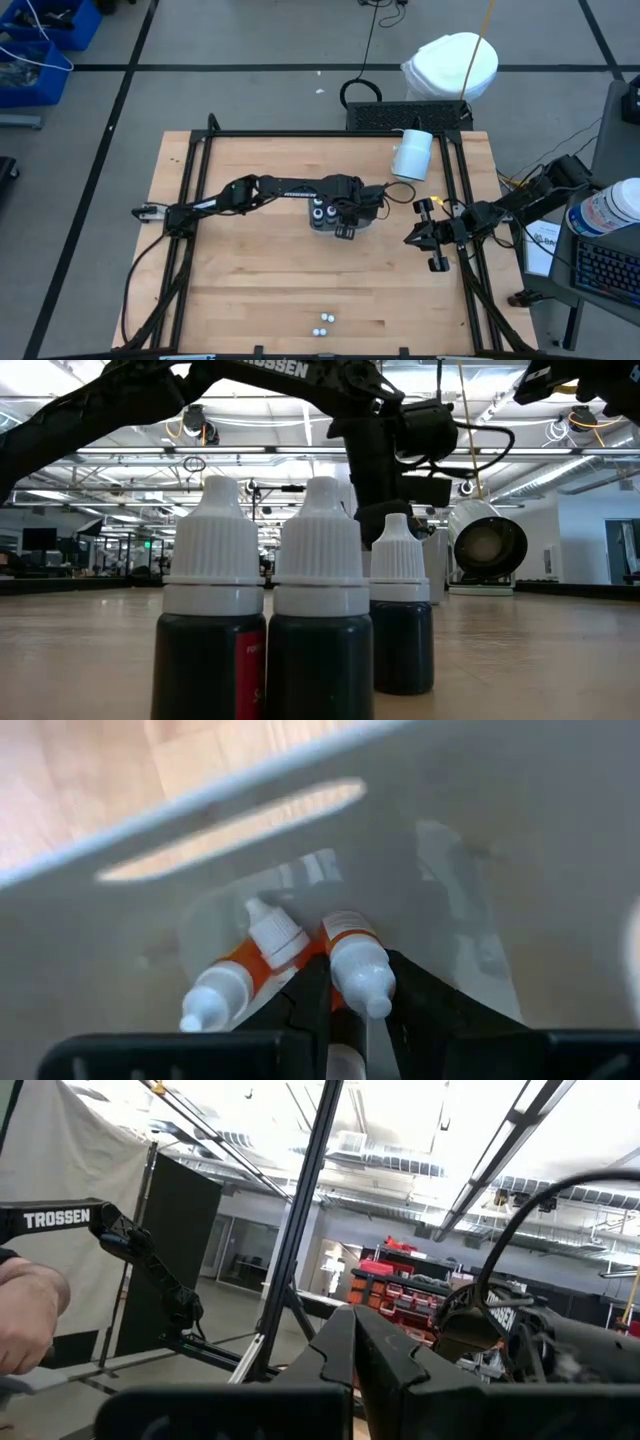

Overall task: Pick & Place food coloring
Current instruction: Put the small yellow food coloring bottle into the gray bin

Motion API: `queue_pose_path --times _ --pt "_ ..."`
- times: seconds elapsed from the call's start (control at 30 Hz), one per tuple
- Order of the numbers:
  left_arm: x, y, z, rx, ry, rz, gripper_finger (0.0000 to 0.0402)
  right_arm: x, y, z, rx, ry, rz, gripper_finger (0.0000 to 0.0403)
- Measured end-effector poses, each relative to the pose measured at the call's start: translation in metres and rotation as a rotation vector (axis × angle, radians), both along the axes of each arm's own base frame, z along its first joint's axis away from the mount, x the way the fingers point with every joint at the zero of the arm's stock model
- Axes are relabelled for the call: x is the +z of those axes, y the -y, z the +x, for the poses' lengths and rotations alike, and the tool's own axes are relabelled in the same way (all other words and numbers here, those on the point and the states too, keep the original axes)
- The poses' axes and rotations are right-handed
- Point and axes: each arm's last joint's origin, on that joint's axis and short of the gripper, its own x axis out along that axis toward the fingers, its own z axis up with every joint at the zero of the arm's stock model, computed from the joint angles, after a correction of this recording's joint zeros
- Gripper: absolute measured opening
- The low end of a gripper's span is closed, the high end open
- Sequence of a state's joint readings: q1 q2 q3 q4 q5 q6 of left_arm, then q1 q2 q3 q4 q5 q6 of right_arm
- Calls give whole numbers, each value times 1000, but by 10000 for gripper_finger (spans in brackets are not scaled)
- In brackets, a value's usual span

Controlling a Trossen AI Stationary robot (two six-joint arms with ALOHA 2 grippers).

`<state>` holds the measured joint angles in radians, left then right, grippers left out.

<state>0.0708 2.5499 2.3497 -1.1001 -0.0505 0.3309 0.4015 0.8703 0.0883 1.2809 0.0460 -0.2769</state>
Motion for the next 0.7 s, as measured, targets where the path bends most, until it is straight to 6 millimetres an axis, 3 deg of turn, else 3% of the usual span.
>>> queue_pose_path --times 0.47,0.7 --pt "-1 -1 0 -6 -4 -14 83 0 0 0 15 1 -4 0" --pt "-1 0 0 -27 -4 -18 137 0 -1 -1 49 8 -19 0"
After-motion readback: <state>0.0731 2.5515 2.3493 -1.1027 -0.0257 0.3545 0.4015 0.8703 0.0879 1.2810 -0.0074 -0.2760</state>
